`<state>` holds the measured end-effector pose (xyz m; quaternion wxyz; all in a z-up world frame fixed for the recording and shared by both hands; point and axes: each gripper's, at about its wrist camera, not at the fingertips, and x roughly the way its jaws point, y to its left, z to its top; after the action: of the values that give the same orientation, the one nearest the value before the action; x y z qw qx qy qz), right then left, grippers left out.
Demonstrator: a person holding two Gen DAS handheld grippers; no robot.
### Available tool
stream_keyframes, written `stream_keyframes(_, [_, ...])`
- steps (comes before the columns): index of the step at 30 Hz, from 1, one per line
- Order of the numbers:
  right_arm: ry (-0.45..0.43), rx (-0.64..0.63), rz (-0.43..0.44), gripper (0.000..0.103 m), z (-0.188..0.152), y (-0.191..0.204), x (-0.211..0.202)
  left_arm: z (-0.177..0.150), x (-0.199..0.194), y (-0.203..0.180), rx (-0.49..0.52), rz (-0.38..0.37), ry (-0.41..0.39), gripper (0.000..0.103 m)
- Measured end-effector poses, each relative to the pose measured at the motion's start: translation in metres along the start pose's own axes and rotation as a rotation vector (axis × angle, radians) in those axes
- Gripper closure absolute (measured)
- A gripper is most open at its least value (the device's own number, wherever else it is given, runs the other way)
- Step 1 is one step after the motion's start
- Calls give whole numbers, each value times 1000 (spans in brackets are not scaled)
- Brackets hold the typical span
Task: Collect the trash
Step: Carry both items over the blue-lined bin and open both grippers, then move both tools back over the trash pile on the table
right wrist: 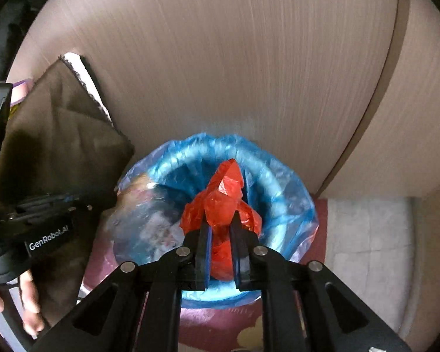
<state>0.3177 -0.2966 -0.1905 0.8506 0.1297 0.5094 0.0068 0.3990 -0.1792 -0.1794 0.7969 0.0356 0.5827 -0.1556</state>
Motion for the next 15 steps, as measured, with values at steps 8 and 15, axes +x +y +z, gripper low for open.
stream_keyframes(8, [11,19,23,81,-10,-3,-10,-1,-36,8,-1,-32,-54,71])
stream_keyframes(15, [-118,-44,7,80,-2,23,-69,-7,-126,21,15,-159,-208,71])
